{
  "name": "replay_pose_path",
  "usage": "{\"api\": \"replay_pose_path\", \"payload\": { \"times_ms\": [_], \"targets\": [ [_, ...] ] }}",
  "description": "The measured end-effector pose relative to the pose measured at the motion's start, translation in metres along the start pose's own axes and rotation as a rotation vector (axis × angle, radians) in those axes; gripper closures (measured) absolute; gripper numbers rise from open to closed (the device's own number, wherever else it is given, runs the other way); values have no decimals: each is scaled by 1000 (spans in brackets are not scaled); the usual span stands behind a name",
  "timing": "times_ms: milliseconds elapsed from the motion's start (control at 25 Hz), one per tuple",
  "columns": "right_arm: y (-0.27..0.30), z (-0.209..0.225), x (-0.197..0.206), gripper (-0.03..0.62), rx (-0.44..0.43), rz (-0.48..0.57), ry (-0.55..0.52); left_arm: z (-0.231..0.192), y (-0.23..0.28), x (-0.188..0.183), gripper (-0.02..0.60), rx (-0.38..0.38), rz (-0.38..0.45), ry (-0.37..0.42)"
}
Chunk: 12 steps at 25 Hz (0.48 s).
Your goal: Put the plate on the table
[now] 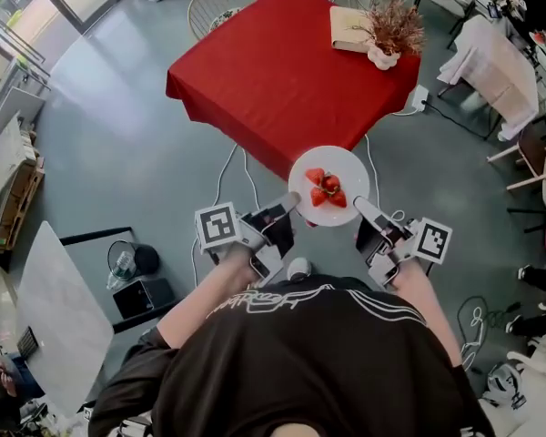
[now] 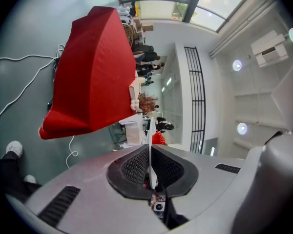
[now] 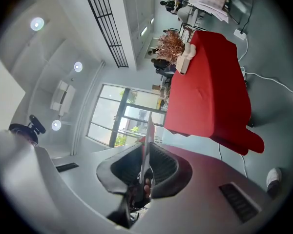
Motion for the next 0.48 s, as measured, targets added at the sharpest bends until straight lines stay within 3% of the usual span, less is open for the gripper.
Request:
{"api": "replay_pose_path", "payload": {
  "times_ms": [480],
  "targets": [
    [33,20,-58,559,-37,6,19,-5,38,-56,566,-11,14,11]
  ]
}}
Point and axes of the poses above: the fingertips, and each gripper's own axes: y forward along the fingers, z to its right, x out of its underside, the point moved 3 cm from there along -y, backward along the fingers, and after that the axes turned 5 degrees about -z, right-handed, at the moved point
